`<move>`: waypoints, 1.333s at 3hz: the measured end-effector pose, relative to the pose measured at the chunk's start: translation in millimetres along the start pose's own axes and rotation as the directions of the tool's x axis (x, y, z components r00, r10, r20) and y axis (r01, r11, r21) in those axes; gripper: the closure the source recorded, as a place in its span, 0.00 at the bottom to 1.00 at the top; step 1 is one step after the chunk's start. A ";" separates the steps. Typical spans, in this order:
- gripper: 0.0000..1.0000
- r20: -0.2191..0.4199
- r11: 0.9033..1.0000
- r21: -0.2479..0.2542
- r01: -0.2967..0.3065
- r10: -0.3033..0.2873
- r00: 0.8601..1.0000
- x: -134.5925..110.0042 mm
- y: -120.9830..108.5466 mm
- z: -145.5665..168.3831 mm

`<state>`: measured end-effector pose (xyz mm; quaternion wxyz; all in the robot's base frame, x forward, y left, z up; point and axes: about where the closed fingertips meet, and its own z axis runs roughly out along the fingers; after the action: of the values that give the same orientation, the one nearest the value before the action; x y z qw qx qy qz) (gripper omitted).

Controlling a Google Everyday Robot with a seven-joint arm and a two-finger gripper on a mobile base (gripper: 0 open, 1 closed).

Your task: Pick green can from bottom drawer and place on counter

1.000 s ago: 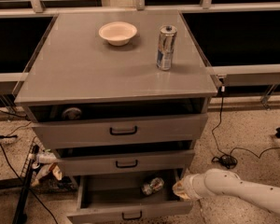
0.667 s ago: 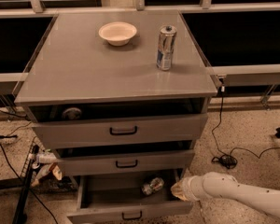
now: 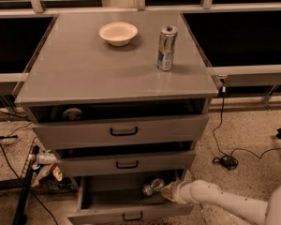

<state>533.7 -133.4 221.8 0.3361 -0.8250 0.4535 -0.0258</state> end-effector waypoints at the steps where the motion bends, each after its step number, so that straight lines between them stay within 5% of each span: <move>1: 1.00 -0.002 1.000 0.004 0.003 -0.003 1.000 2.3 3.8 10.0; 4: 1.00 0.015 0.999 0.022 0.032 -0.032 0.999 1.5 -7.7 42.7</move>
Offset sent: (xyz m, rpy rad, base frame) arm 0.0178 0.0175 -0.0308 0.0080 -0.0208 0.0231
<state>555.0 -109.1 192.8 0.3479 -0.8288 0.4373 -0.0298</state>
